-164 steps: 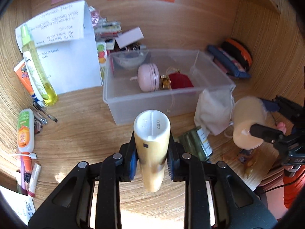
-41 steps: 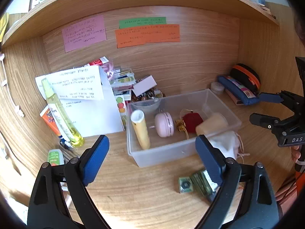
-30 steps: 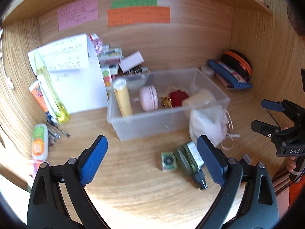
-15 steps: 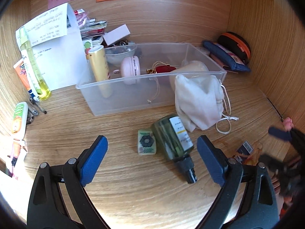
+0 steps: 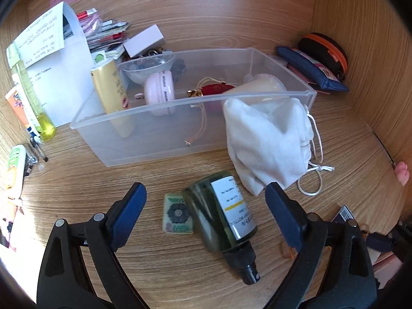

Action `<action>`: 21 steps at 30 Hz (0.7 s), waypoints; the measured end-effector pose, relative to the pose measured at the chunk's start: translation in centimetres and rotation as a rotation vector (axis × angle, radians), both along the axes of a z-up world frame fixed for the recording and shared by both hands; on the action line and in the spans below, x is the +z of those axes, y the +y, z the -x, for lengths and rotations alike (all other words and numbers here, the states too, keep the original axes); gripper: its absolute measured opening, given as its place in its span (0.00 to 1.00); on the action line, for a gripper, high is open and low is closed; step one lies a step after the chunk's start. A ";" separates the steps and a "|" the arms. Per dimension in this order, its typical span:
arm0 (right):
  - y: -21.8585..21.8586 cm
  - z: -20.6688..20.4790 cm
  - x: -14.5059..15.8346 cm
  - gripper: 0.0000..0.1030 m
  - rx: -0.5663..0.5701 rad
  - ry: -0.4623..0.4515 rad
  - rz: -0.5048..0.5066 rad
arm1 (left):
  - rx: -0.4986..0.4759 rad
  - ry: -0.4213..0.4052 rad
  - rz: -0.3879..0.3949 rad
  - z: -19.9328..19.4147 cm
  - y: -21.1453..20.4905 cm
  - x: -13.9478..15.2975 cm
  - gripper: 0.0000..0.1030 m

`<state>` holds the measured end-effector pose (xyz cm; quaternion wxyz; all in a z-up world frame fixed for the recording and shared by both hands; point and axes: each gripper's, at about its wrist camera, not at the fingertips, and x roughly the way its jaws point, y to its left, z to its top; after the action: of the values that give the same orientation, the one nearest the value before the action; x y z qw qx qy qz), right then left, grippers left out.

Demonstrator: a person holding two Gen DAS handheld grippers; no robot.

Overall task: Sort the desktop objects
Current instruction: 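Grasp the gold tasseled ornament with the right tool while the left tool grasps the green jar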

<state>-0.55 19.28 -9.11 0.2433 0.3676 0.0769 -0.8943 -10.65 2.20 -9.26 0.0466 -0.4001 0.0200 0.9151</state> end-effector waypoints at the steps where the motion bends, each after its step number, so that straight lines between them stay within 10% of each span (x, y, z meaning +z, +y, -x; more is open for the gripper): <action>1: -0.1 0.1 -0.2 0.33 0.003 -0.006 -0.002 | -0.003 -0.005 0.003 0.1 0.1 -0.2 0.79; 7: 0.0 0.3 -0.4 0.31 0.001 -0.014 0.025 | -0.026 -0.006 0.016 0.0 0.6 -0.4 0.50; 21: 0.4 1.3 2.5 0.28 -0.033 0.061 0.038 | -0.044 0.069 -0.050 -2.0 -0.2 2.5 0.41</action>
<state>-1.84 19.72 -6.56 0.2329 0.3366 0.0611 -0.9104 -8.65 2.01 -6.72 0.0762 -0.3666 0.0076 0.9272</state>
